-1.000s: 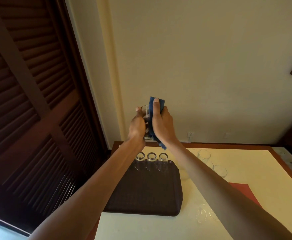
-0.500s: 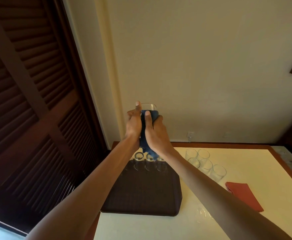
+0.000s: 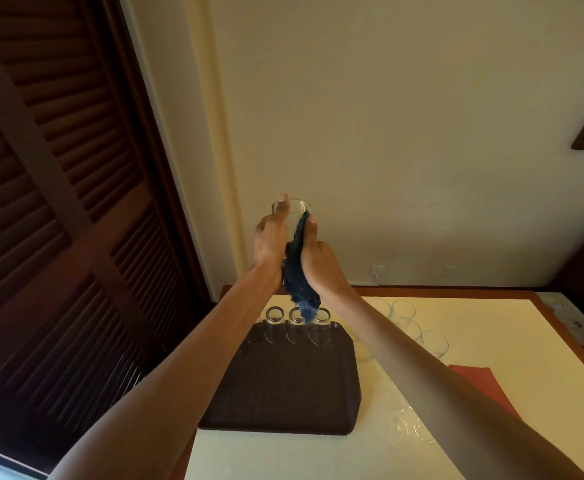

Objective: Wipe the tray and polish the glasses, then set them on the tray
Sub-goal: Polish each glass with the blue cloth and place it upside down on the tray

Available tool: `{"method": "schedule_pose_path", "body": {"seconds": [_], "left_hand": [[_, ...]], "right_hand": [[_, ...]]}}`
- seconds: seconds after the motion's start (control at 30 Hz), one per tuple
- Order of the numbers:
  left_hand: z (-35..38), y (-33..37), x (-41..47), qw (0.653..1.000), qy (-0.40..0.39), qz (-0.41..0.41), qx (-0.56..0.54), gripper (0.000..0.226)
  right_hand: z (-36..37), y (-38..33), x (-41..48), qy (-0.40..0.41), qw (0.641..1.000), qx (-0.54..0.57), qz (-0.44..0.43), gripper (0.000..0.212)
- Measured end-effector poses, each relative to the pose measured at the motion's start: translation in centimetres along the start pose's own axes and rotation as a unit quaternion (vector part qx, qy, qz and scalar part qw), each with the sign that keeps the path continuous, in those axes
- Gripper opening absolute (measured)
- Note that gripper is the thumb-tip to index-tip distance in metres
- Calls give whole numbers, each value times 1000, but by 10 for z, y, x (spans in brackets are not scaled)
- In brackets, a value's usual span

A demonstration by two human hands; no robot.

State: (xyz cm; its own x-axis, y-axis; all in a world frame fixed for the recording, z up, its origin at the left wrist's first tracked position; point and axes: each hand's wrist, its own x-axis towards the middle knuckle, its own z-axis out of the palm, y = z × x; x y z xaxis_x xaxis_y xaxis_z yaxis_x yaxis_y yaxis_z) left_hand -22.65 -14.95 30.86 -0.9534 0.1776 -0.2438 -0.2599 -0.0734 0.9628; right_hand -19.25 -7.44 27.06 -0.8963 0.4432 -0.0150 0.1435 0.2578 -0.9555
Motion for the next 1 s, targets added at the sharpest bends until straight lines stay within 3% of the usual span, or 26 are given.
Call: {"method": "schedule_pose_path", "body": {"seconds": [0.13, 0.2, 0.3, 0.43, 0.53, 0.63, 0.8, 0.9, 1.0], "left_hand": [[-1, -10, 4, 999, 7, 4, -36, 59], [2, -13, 2, 998, -5, 7, -55, 57], [7, -11, -1, 999, -16, 17, -43, 53], [8, -7, -3, 1000, -11, 23, -4, 48], [2, -4, 1, 1000, 1, 10, -3, 57], [-3, -5, 7, 1000, 11, 1, 6, 62], [-3, -21, 3, 998, -5, -4, -58, 50], [0, -25, -1, 999, -14, 11, -35, 54], [2, -20, -3, 1000, -15, 21, -7, 61]], "right_hand": [[4, -1, -6, 36, 996, -12, -85, 49], [1, -10, -1, 77, 991, -6, -114, 42], [-9, -21, 10, 83, 993, 7, -89, 61], [-10, -17, 22, 27, 996, 72, 33, 80], [-2, -8, 14, -9, 998, 25, 63, 84], [2, 1, -2, -17, 999, -28, 14, 71], [7, 0, -6, 62, 992, 13, -107, 37], [0, -9, 5, 96, 992, 4, -83, 56], [-4, -10, 11, 77, 996, 32, -42, 75]]}}
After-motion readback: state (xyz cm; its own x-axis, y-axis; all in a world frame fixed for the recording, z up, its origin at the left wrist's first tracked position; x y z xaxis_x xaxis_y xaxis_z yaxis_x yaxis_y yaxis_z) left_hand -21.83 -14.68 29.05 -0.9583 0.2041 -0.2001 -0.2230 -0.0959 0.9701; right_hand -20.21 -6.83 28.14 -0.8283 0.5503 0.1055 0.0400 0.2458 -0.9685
